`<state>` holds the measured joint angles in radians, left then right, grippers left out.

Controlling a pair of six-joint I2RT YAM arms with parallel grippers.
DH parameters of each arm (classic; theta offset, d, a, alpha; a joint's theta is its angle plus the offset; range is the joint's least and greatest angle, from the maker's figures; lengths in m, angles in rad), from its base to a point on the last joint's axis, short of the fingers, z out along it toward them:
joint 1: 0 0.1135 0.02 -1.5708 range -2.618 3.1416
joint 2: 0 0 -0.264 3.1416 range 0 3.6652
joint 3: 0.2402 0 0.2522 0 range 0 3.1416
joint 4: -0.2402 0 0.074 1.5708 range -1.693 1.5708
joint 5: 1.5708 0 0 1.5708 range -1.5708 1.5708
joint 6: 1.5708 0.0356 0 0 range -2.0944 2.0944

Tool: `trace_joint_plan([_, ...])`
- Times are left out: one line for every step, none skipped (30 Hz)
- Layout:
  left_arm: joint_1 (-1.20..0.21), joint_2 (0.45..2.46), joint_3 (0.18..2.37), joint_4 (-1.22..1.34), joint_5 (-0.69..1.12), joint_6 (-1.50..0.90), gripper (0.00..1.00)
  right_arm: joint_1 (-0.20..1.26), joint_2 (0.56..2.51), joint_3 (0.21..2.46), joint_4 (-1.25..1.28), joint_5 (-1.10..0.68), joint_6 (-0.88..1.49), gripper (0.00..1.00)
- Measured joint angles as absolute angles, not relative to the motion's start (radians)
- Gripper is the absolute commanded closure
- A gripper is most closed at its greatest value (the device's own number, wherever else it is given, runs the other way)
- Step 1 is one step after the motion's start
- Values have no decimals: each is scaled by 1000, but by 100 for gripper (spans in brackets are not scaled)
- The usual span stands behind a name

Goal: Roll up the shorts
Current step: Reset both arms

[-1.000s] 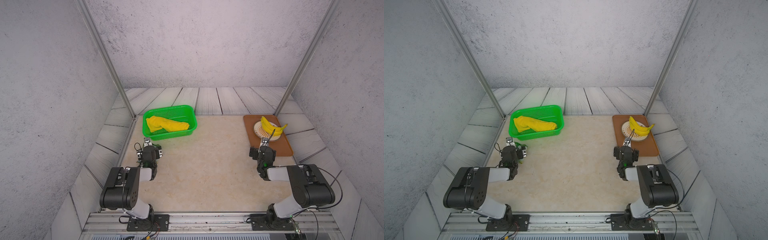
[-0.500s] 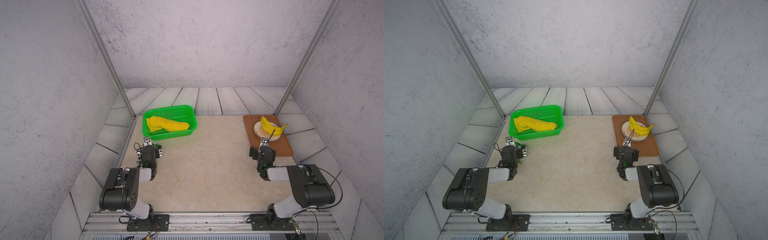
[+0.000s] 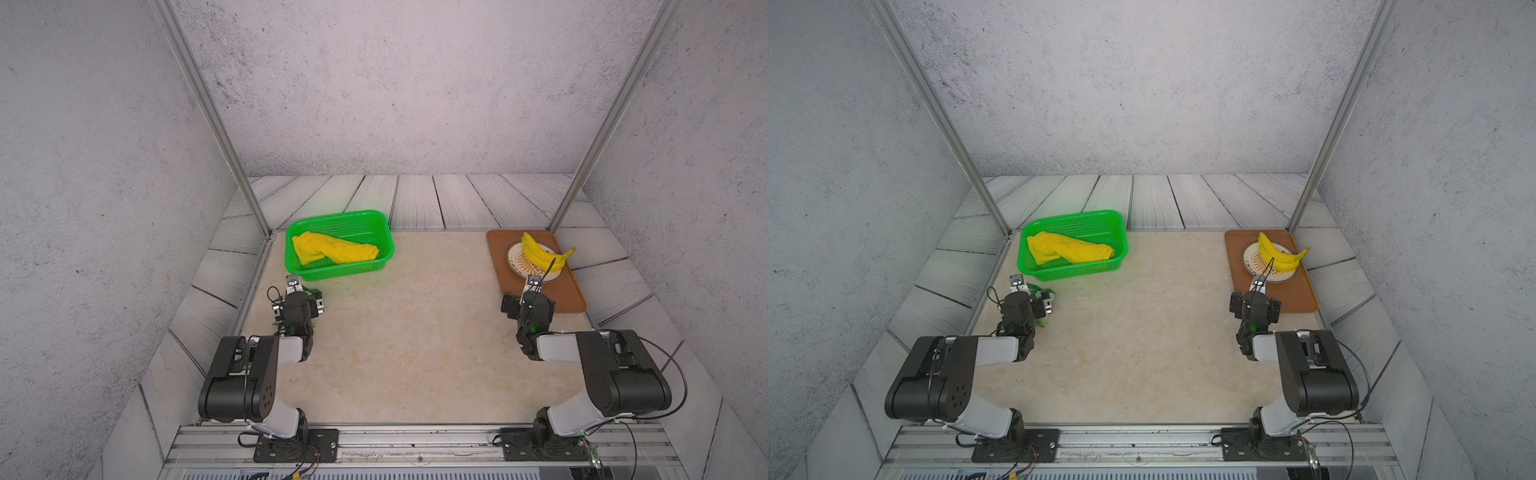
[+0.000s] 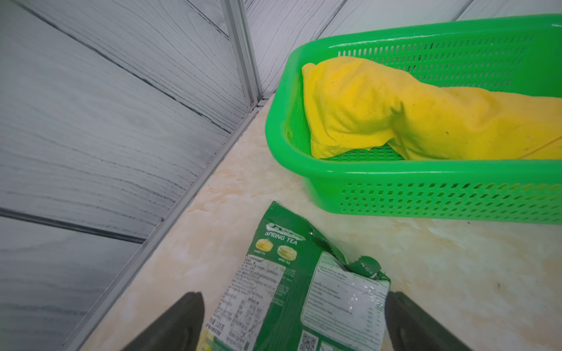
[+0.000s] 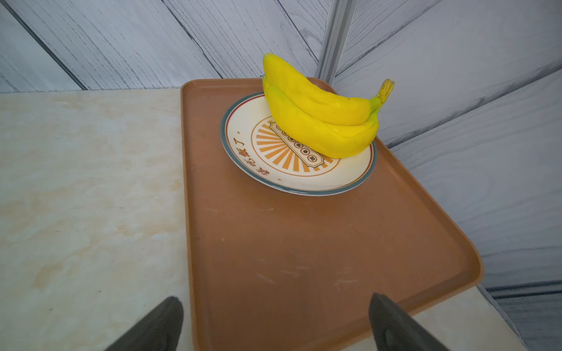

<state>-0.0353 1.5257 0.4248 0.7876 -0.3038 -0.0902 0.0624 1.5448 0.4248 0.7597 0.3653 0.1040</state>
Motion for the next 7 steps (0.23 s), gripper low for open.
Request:
trace_joint_plan([-35,1526,426,785,-304,-91,2,62,1545,425,759,365,104,1])
trace_joint_plan([-36,1526,428,781,-306,-90,2,62,1545,425,759,365,104,1])
trace_joint_plan([-36,1526,430,780,-307,-90,2,62,1545,425,759,365,104,1])
trace_joint_plan([-36,1526,432,777,-308,-91,2,62,1545,426,759,365,104,1])
trace_joint_plan([-36,1526,434,774,-309,-91,2,62,1545,426,759,365,104,1])
trace_joint_plan([-36,1526,434,773,-310,-91,2,62,1545,426,759,365,104,1])
trace_joint_plan([-36,1526,434,772,-310,-91,2,62,1545,426,759,365,104,1])
